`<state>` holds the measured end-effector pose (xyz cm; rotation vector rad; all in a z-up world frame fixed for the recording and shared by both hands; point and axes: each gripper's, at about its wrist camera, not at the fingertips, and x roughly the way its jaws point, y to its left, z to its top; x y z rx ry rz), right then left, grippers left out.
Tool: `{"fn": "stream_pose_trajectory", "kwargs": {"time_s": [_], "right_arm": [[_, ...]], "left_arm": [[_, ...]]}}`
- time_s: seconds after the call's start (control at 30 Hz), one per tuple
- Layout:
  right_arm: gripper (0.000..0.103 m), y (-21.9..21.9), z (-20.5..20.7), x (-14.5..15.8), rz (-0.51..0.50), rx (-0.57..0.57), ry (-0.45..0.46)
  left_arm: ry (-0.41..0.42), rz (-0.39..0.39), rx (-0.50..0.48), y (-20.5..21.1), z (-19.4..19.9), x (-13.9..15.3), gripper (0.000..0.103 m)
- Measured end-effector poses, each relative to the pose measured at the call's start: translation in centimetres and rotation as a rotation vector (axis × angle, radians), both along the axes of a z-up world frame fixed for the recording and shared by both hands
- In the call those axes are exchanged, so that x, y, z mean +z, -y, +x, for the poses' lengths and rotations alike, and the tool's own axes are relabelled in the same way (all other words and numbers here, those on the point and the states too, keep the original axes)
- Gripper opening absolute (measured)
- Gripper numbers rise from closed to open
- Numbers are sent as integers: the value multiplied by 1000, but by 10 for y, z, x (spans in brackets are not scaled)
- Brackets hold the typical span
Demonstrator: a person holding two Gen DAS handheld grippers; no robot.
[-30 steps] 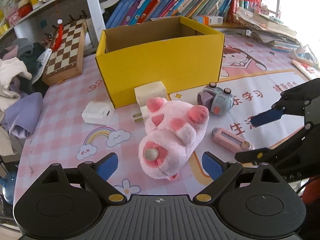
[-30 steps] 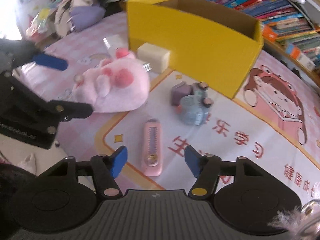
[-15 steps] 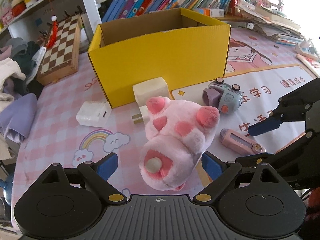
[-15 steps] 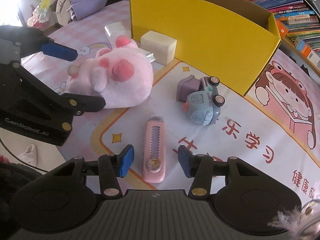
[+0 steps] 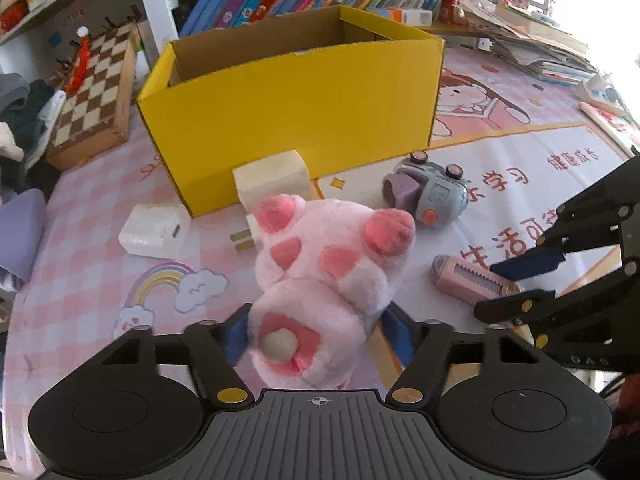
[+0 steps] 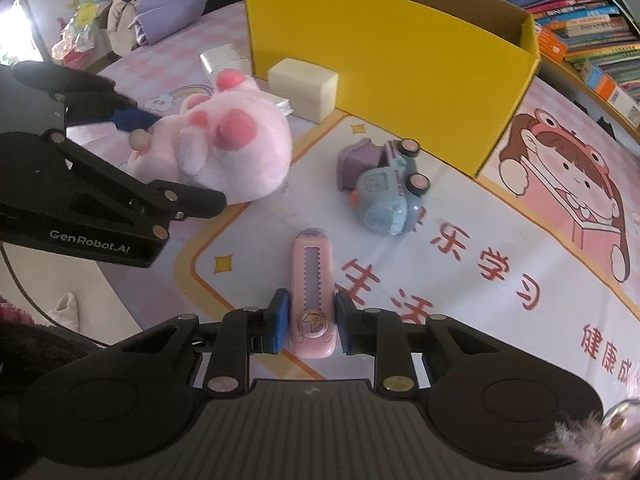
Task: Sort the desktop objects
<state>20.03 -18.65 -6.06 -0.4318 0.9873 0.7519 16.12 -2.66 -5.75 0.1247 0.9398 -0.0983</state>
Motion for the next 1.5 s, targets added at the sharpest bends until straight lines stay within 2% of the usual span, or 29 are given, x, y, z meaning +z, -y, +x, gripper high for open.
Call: {"fn": "stream_pose_trajectory", "kwargs": {"time_s": [0.17, 0.27, 0.97, 1.5], "right_arm": [[23, 4, -3, 4, 9, -4, 6], [23, 7, -3, 8, 19, -7, 12], [23, 10, 6, 46, 135, -1, 51], [23, 14, 53, 100, 237, -7, 178]], "left_arm": [[5, -31, 8, -5, -5, 3, 51], [11, -51, 14, -6, -9, 7, 49], [148, -81, 31, -6, -25, 51, 47], [256, -97, 72, -15, -3, 88, 48]]}}
